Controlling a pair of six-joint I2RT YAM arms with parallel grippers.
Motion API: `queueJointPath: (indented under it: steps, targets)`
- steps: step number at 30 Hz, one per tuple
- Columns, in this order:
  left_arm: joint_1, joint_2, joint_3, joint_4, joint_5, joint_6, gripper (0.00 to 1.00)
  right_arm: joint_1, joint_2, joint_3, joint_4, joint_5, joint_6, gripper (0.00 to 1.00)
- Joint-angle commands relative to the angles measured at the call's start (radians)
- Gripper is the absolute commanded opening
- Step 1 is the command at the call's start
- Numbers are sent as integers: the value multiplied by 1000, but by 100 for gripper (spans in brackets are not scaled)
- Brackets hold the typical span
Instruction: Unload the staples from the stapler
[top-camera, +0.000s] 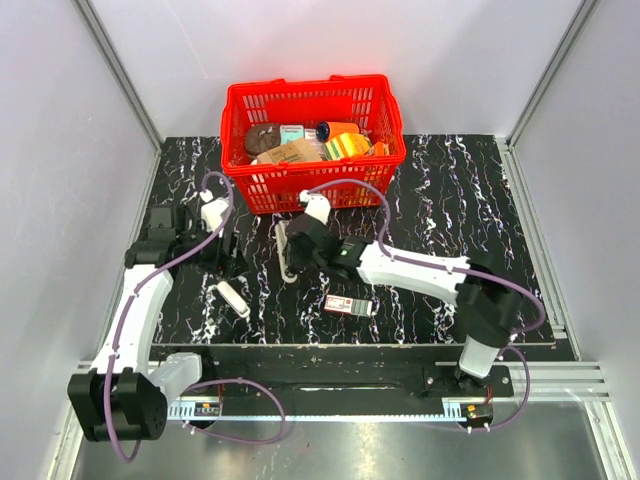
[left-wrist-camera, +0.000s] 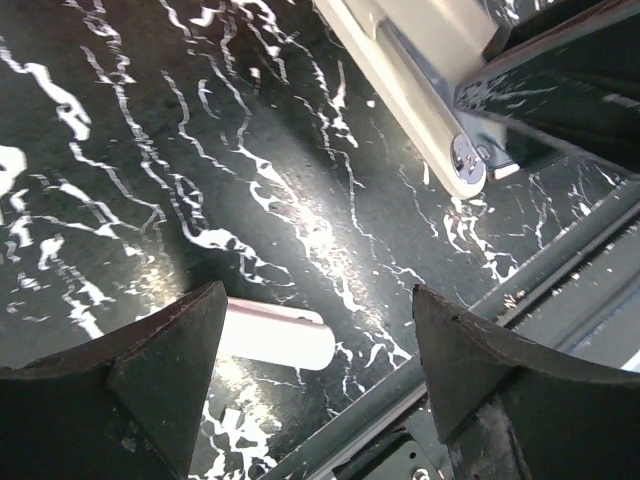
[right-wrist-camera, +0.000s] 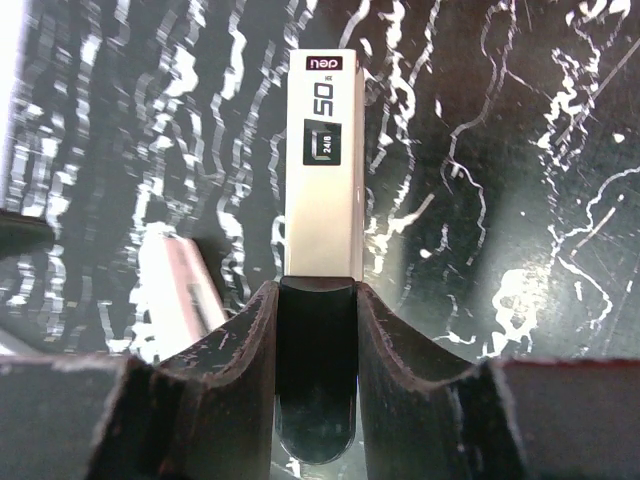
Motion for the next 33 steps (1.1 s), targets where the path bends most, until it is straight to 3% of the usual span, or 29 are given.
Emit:
queueJointPath:
  steps: [1,13,33]
  targets:
    - [-31,63,17,32,132,20,80,7,-132,-49,229,52,87,0]
    - [-110,165,14,61,327,56,79,15,-196,-102,373,75,154,0]
    - [-169,303,23,164,365,76,71,20,-232,-195,487,50,211,0]
